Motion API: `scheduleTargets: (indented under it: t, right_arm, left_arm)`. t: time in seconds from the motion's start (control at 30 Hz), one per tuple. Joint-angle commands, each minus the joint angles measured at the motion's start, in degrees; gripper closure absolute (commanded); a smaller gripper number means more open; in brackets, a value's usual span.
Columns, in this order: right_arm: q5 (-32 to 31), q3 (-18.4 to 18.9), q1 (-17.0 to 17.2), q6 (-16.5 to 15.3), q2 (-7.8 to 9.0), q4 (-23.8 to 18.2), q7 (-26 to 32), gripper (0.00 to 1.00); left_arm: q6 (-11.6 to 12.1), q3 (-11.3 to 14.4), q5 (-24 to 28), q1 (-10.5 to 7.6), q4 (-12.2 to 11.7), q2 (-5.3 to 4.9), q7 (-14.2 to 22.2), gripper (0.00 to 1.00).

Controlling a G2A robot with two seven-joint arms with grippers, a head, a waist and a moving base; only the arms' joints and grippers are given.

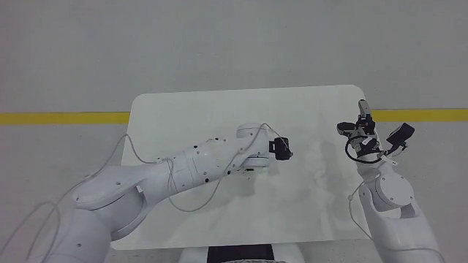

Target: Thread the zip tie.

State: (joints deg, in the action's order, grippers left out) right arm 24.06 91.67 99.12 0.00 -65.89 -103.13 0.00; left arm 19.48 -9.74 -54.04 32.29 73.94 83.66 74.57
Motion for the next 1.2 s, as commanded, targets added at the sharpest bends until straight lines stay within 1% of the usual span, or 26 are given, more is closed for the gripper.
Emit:
scheduleTargets:
  t: [0.0, 0.03, 0.13, 0.2, 0.27, 0.3, 0.37, 0.43, 0.53, 0.7, 0.87, 0.97, 1.07, 1.17]
  right_arm:
    - [0.0, 0.0, 0.0, 0.0, 0.00, 0.0, 0.0, 0.00]
    - [0.0, 0.0, 0.0, 0.0, 0.00, 0.0, 0.0, 0.00]
    - [0.0, 0.0, 0.0, 0.0, 0.00, 0.0, 0.0, 0.00]
    - [0.0, 0.0, 0.0, 0.0, 0.00, 0.0, 0.0, 0.00]
    - [0.0, 0.0, 0.0, 0.0, 0.00, 0.0, 0.0, 0.00]
    - [0.0, 0.0, 0.0, 0.0, 0.00, 0.0, 0.0, 0.00]
    - [0.0, 0.0, 0.0, 0.0, 0.00, 0.0, 0.0, 0.00]
    - [0.0, 0.0, 0.0, 0.0, 0.00, 0.0, 0.0, 0.00]
    - [0.0, 0.0, 0.0, 0.0, 0.00, 0.0, 0.0, 0.00]
    - [0.0, 0.0, 0.0, 0.0, 0.00, 0.0, 0.0, 0.00]
    - [0.0, 0.0, 0.0, 0.0, 0.00, 0.0, 0.0, 0.00]
    - [0.0, 0.0, 0.0, 0.0, 0.00, 0.0, 0.0, 0.00]
    - [0.0, 0.0, 0.0, 0.0, 0.00, 0.0, 0.0, 0.00]
    - [0.0, 0.0, 0.0, 0.0, 0.00, 0.0, 0.0, 0.00]
  left_arm:
    - [0.0, 0.0, -0.1, 0.27, -1.4, 0.37, -1.6, 0.69]
    - [0.0, 0.0, 0.0, 0.43, -2.0, 0.57, -2.4, 0.68]
    - [0.0, 0.0, 0.1, 0.83, -4.2, 1.13, -5.0, 0.71]
    - [0.0, 0.0, 0.3, 1.07, -5.5, 1.43, -6.5, 0.76]
    - [0.0, 0.0, 0.5, 1.22, -6.3, 1.64, -7.6, 0.78]
    - [0.0, 0.0, 0.8, 1.24, -7.0, 1.71, -8.3, 0.81]
    - [0.0, 0.0, 1.2, 1.27, -7.8, 1.80, -9.0, 0.84]
    - [0.0, 0.0, 1.9, 1.23, -8.9, 1.83, -9.8, 0.84]
    - [0.0, 0.0, 3.2, 1.14, -9.7, 1.90, -10.2, 0.84]
    - [0.0, 0.0, 4.3, 0.90, -10.2, 1.90, -10.3, 0.82]
    - [0.0, 0.0, 5.2, 0.87, -10.4, 1.84, -9.5, 0.80]
    - [0.0, 0.0, 5.2, 0.95, -10.2, 1.69, -8.9, 0.79]
    - [0.0, 0.0, 5.4, 1.05, -9.8, 1.52, -8.1, 0.76]
    - [0.0, 0.0, 5.8, 1.02, -9.7, 1.31, -7.8, 0.77]
